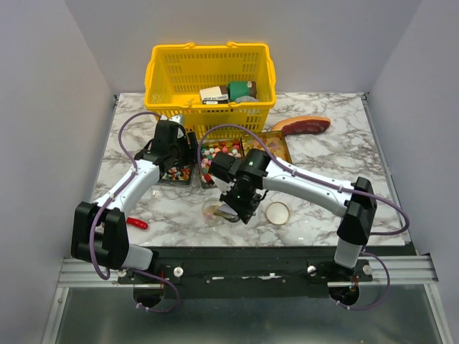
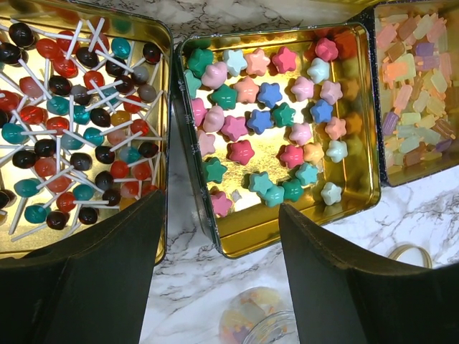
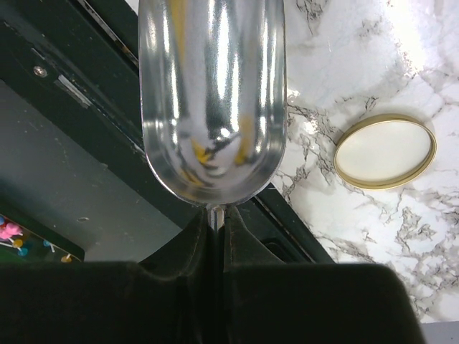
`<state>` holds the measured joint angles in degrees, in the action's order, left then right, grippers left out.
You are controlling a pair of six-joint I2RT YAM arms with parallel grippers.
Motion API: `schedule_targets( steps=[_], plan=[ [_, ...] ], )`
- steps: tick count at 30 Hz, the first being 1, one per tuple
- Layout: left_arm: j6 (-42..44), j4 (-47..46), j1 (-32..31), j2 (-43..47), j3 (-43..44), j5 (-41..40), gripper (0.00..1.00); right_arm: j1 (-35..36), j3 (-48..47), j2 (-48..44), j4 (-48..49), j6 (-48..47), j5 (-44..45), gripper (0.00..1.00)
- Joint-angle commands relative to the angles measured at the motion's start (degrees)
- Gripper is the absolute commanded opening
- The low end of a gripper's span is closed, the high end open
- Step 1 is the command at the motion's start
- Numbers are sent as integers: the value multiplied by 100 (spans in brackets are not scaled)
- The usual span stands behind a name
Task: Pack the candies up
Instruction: Place the fake candies in the packing bottle, then adjust the spatula.
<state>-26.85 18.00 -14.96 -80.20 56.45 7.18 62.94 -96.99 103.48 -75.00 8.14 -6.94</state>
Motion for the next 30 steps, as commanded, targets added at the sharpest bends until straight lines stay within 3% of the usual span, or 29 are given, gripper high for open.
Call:
schedule_targets(
  steps=[1,10,18,24,30],
  plan=[
    [13,-69,55,75,68,108,75,43,-215,163,-453,30,-202,1],
    [13,-33,72,58,86,214,76,35,-223,199,-603,47,-115,1],
    [-4,-349,72,365,-168,222,76,61,-374,-530,169,-84,1035,1],
    [92,-648,72,664,-222,634,79,61,864,-1679,1759,-699,1615,1],
    [163,-1052,72,875,-239,2110,86,61,2368,-2551,3736,-1359,2773,1]
  ],
)
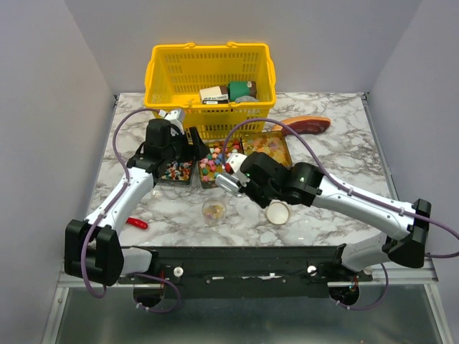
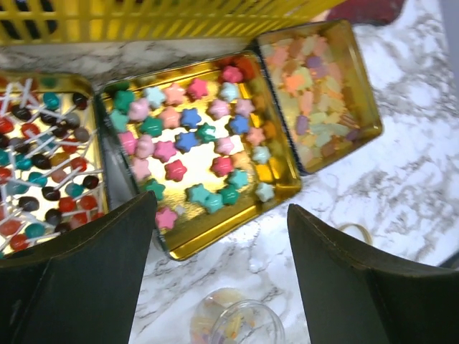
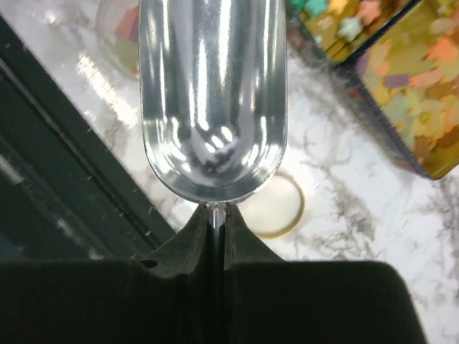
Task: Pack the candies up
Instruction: Adjust the spatula.
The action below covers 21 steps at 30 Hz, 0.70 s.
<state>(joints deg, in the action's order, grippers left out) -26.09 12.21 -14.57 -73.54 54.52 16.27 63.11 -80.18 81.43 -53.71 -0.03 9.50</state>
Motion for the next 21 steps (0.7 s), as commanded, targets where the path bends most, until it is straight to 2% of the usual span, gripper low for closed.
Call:
schedule_targets(
  steps=[1,2,5,9,15,21],
  plan=[
    [69,-700,33,243,-90,1516,86,17,766,-451,1914,-724,1168,1],
    [34,-859,24,243,-143,2163,87,0,828,-478,2065,-805,1186,1],
    [-405,-1597,15,235,-354,3132,87,-97,987,-540,2514,-1165,1046,1],
    [-784,-2143,-2,243,-530,3671,88,-360,926,-523,2533,-1350,652,1],
    [-696,-2030,-55,252,-618,3611,84,-607,820,-742,2594,-1236,351,1],
    [-354,-1512,-143,208,-627,3102,78,-826,636,-900,2603,-937,-60,1]
  ],
)
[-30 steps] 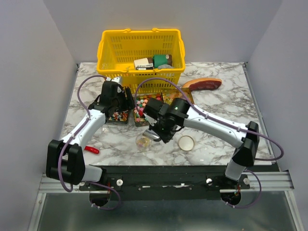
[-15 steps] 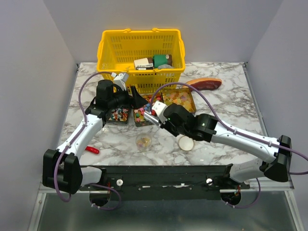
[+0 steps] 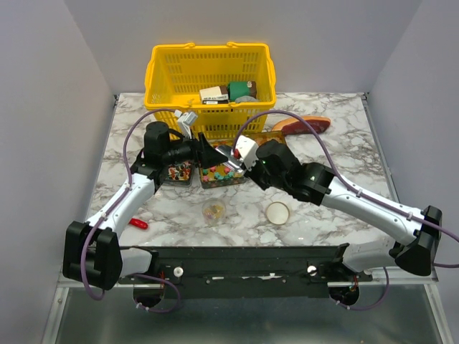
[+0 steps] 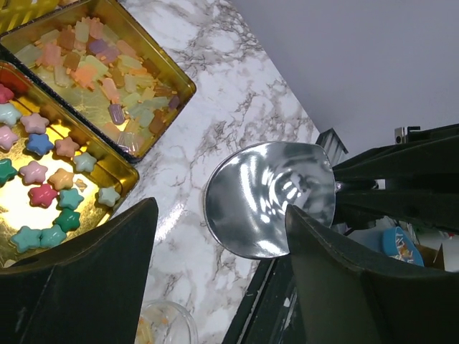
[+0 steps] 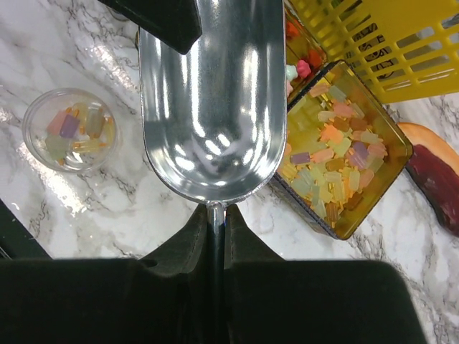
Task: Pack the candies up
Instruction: Adjust the spatula.
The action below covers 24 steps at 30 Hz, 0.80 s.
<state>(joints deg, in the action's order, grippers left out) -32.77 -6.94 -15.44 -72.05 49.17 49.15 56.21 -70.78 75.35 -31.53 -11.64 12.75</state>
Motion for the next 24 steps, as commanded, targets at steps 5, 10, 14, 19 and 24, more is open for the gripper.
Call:
schedule_targets(
  steps=[5,10,14,19,24],
  plan=[
    [500,1036,-55,-133,49,-1132,70,-250,-471,-486,341,311,-704,1],
    [597,1423,-55,-379,233,-1574,66,-443,-682,-601,262,443,-1055,1],
    [579,1494,-55,-537,348,-1575,66,-505,-726,-601,156,452,-1249,1],
    [597,1546,-55,-661,471,-1531,66,-593,-753,-487,86,496,-1592,1],
    [588,1897,-55,-644,821,-2214,75,-873,-1051,-39,-283,610,-1469,1]
  ],
)
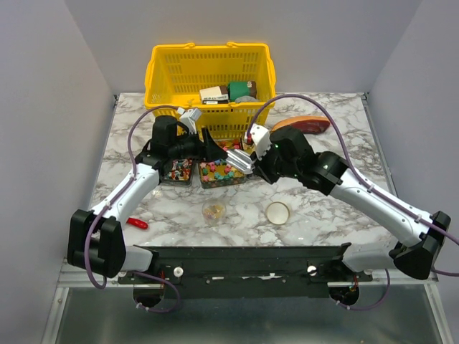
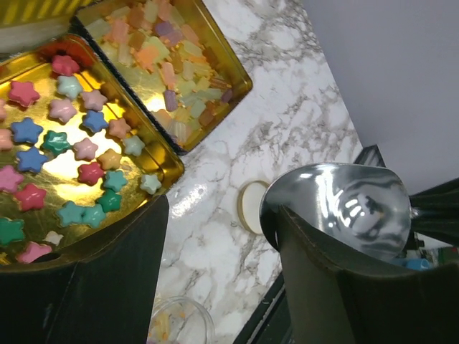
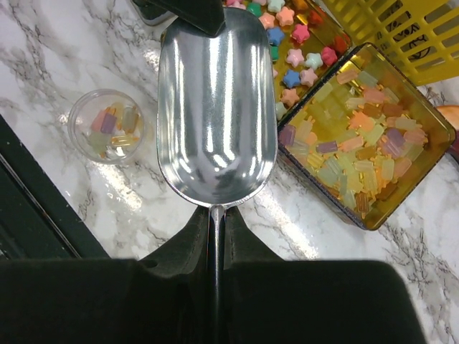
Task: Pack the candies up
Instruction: Adjust the spatula.
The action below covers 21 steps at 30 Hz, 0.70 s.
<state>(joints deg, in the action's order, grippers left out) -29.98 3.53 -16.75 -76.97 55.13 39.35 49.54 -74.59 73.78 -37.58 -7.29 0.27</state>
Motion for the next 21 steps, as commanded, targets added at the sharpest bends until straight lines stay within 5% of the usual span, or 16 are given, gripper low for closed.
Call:
schedule_targets(
  steps=[1,10,21],
  plan=[
    [300,1025,84,-143,313,-1420,78,-251,-697,206,156,175,-177,1],
    [89,1807,321,209,595,-3476,87,-849,-1329,1761,-792,-35,-500,1],
    [-87,2547,621,-582,683,-4163,82,-911,-3798,3871,-2595,-422,-853,1]
  ],
)
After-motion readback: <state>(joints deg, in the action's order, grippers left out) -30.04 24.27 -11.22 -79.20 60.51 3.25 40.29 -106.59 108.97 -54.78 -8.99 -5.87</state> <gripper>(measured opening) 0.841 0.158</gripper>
